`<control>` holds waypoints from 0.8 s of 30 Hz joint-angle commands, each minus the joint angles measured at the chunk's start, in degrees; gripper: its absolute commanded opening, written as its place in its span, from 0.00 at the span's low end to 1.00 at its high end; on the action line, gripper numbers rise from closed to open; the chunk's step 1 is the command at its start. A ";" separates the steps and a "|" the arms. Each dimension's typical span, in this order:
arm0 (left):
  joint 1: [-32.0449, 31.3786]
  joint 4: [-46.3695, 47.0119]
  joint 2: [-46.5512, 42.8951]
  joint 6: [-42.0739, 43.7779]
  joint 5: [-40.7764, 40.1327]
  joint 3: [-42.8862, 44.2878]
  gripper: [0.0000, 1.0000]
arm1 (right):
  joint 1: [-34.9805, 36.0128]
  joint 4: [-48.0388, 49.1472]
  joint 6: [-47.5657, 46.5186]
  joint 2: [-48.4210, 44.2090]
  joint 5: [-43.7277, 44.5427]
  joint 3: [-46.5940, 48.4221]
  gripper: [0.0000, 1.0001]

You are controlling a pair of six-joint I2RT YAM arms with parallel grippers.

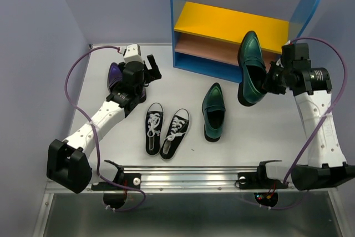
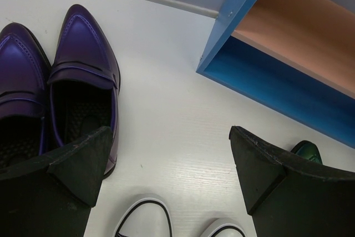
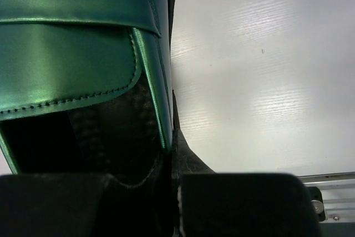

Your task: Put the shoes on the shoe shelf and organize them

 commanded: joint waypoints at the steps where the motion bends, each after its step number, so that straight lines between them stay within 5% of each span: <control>1: -0.15 1.32 -0.22 0.06 -0.16 2.36 0.99 | 0.21 8.27 0.20 3.46 1.58 7.16 0.01; 24: -0.24 1.23 -0.31 0.32 -0.34 2.09 0.99 | 0.21 3.71 -1.38 31.68 21.70 46.63 0.01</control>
